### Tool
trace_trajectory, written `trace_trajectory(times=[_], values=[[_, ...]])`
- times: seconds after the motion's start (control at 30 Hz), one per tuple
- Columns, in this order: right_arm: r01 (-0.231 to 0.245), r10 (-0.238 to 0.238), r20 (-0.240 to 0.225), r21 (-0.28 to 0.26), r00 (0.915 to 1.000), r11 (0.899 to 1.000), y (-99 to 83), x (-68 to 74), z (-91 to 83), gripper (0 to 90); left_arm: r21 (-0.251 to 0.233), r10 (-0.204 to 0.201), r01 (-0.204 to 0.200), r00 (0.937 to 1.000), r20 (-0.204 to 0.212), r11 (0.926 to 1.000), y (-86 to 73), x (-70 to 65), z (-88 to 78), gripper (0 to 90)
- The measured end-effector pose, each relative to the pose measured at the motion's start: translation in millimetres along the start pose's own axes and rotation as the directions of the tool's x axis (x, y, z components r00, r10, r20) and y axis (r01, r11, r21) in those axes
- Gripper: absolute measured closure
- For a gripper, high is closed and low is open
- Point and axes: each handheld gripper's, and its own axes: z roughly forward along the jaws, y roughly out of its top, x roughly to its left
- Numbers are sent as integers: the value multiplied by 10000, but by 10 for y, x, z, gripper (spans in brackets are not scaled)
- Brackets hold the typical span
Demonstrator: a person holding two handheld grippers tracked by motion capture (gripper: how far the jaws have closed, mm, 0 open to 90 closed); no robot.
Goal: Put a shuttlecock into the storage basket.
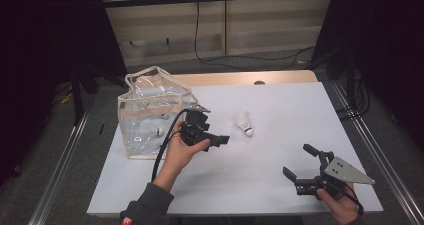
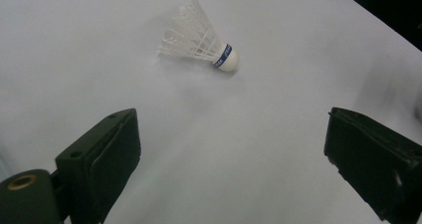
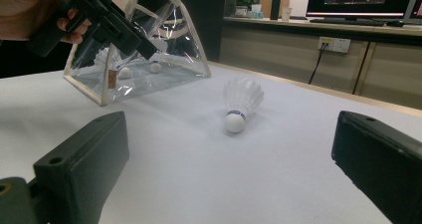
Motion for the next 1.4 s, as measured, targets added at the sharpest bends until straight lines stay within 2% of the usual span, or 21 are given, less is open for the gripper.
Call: trace_trajectory(times=[0.27, 0.43, 0.5, 0.83, 0.9, 1.23, 1.4], values=[[17, -17, 3, -4, 10000, 10000, 0, 0, 0, 12, -66, -10, 10, 10000, -13, 10000, -9, -20, 72, 78], [-29, 29, -7, -31, 10000, 10000, 2, -1, -3, 12, -12, 131, -131, 9999, -87, 9999, -17, -55, 140, 77], [-34, 34, 2, -26, 10000, 10000, 0, -2, -2, 12, 39, 128, -128, 9999, 23, 9999, -17, -55, 159, 76], [-35, 35, 7, -24, 10000, 10000, 2, -4, -6, 12, 39, 80, -79, 9999, -140, 10000, -33, -82, 258, 74], [-36, 36, 11, -22, 10000, 10000, 2, -5, -8, 12, 75, 192, -191, 9996, -189, 9998, -33, -87, 275, 75], [-36, 36, 9, -25, 10000, 10000, 2, -7, -9, 12, -89, -6, 4, 9997, -241, 10000, -42, -77, 355, 74], [-28, 28, 16, -39, 10000, 10000, 4, -8, -10, 12, -70, 25, -27, 9995, -326, 10000, -47, -76, 403, 75]])
